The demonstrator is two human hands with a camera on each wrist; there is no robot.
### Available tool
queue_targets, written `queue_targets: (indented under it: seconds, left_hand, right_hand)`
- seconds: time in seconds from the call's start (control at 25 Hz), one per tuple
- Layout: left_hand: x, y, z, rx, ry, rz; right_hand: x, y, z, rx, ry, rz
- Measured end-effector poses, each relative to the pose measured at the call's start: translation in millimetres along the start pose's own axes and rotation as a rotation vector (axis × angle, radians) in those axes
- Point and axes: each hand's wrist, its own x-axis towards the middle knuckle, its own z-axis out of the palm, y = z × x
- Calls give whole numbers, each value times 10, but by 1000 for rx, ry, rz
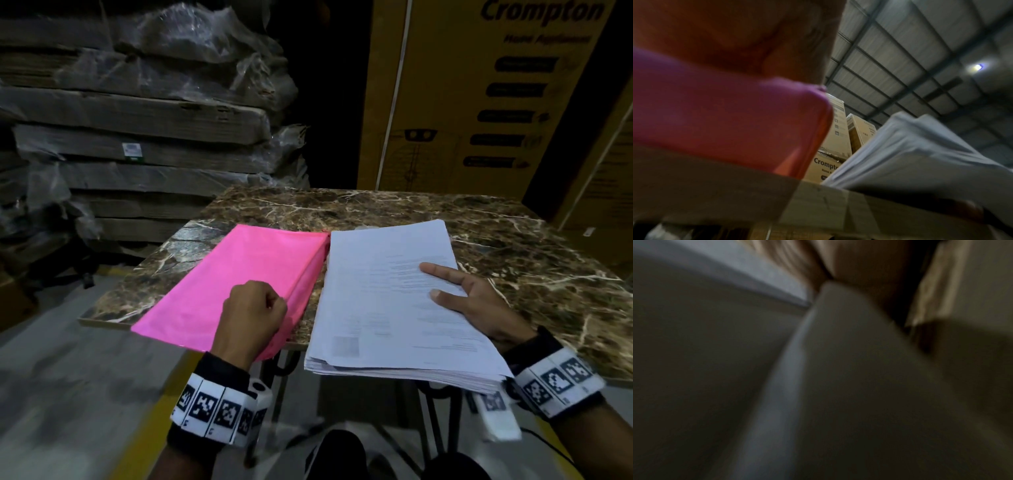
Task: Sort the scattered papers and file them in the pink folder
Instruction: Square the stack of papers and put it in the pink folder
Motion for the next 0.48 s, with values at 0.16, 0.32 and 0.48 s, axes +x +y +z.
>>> queue_targets:
  seconds: [0.16,0.32,0.48]
  left_hand:
    - [7,-32,19,-126,36,4]
    - [37,-55,9,-98,28,21]
    - [51,-67,-38,-44,20,58]
  right_hand:
    - [-40,-31,-70,-24,-69,-8]
    - [-22,-149,-69,-212,-148,0]
    - [37,-150,-100,-379,-260,73]
